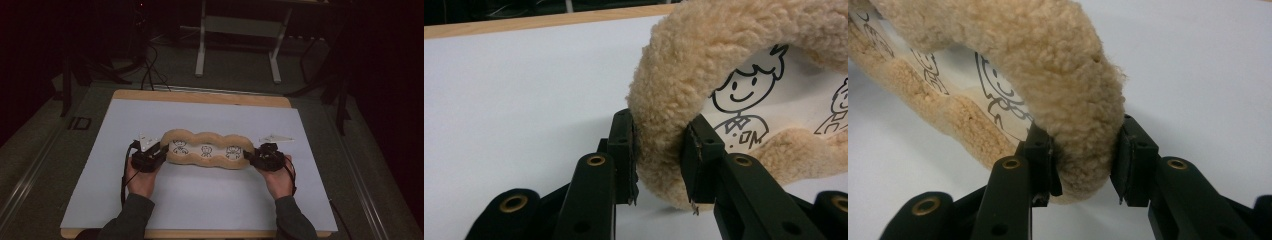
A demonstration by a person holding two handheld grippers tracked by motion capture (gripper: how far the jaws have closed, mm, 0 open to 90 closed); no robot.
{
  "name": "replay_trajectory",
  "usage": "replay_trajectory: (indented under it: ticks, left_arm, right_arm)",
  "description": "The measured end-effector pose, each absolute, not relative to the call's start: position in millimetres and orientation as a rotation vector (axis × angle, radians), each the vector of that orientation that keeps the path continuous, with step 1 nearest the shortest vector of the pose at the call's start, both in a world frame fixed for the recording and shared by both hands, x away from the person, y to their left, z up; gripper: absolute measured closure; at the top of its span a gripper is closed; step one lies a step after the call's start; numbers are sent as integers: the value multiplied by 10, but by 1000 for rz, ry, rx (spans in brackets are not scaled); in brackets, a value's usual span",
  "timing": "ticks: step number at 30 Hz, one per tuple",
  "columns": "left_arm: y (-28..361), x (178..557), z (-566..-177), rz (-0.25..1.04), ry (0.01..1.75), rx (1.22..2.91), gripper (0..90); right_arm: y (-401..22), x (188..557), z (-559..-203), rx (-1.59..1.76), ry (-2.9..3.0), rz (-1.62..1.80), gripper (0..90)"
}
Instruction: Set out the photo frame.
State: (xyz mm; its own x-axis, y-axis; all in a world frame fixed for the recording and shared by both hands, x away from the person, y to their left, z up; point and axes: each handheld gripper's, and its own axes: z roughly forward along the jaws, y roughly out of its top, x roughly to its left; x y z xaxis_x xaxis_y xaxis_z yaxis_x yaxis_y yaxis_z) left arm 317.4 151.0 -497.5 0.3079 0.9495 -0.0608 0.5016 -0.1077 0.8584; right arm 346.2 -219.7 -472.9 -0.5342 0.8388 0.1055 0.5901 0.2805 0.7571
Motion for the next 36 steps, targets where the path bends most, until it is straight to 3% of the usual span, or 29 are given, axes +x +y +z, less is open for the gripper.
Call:
replay_trajectory:
  ticks: [36]
  left_arm:
    - [1406,3113,-5113,695,1333,1779,698]
  right_arm:
    - [-2270,3566,-4922,1325,2232,1130,630]
